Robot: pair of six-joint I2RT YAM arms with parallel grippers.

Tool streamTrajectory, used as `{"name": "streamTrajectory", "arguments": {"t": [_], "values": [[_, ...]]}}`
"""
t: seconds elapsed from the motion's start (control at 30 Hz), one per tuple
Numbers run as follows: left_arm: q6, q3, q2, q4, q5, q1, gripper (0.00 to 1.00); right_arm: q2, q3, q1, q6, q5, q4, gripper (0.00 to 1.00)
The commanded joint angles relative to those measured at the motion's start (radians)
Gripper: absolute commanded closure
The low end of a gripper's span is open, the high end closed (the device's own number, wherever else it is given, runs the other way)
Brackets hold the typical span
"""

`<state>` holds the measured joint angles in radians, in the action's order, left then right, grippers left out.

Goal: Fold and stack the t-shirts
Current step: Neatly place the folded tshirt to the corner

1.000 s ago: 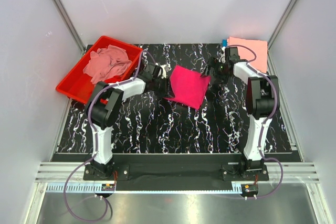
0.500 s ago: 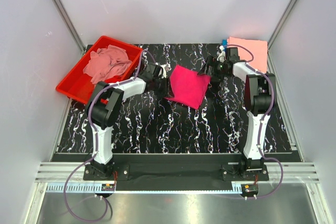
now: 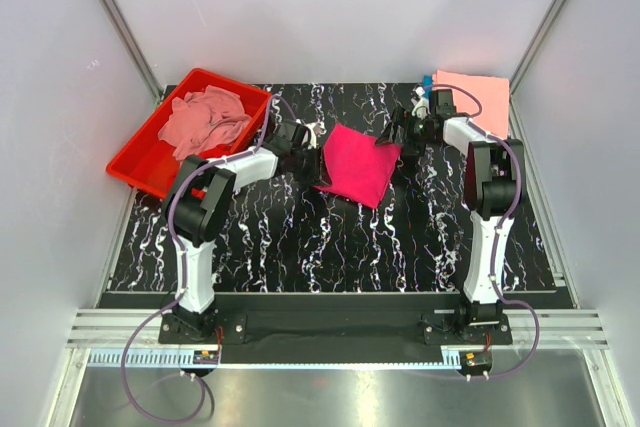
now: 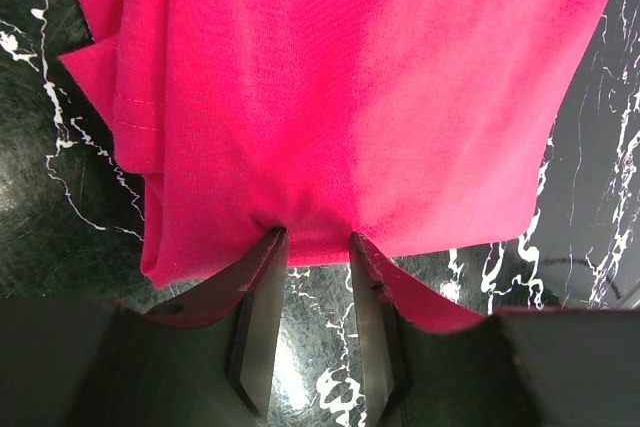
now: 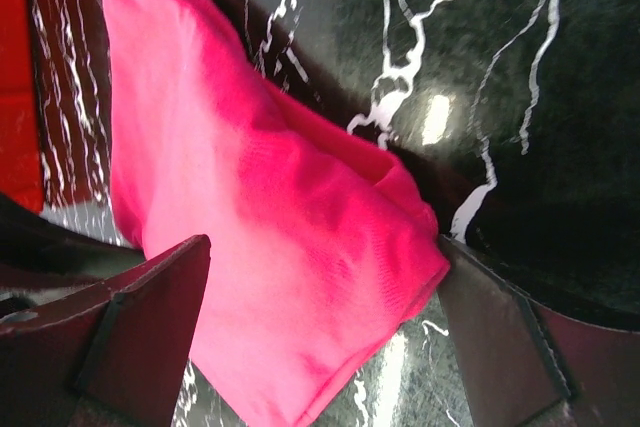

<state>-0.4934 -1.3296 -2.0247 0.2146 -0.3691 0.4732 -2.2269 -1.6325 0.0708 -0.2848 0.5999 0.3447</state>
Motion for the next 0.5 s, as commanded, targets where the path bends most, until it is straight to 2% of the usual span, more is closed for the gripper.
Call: {"name": "streamTrajectory", "arguments": {"t": [0.0,0.17,0.27,0.3,0.33,0.4,0.43,0.47], "values": [[-0.004,-0.04,-0.009,-0.02,0.018,-0.001,0.63,-0.046,-0.007,0.003,0.056,0.047,0.106,0.01],[-0.007,-0.029,-0.008,-0.027,0.016,-0.001,0.63,-0.048,0.0,0.001,0.062,0.057,0.105,0.06],[-0.004,-0.029,-0.003,-0.026,0.016,-0.001,0.63,-0.036,0.023,-0.009,0.053,0.069,0.074,0.15],[-0.004,-0.029,-0.002,-0.023,0.016,-0.001,0.63,-0.028,0.028,-0.012,0.049,0.072,0.059,0.21],[-0.005,-0.028,-0.002,-0.021,0.019,-0.001,0.63,-0.027,0.033,-0.017,0.047,0.075,0.053,0.32],[-0.007,-0.026,-0.002,-0.017,0.025,-0.002,0.63,-0.014,0.045,-0.026,0.045,0.087,0.028,0.47],[-0.01,-0.025,-0.002,-0.018,0.027,-0.002,0.63,-0.01,0.046,-0.028,0.045,0.087,0.022,0.62],[-0.017,-0.023,0.003,-0.015,0.03,-0.001,0.63,-0.005,0.051,-0.029,0.044,0.083,0.014,0.69]]}}
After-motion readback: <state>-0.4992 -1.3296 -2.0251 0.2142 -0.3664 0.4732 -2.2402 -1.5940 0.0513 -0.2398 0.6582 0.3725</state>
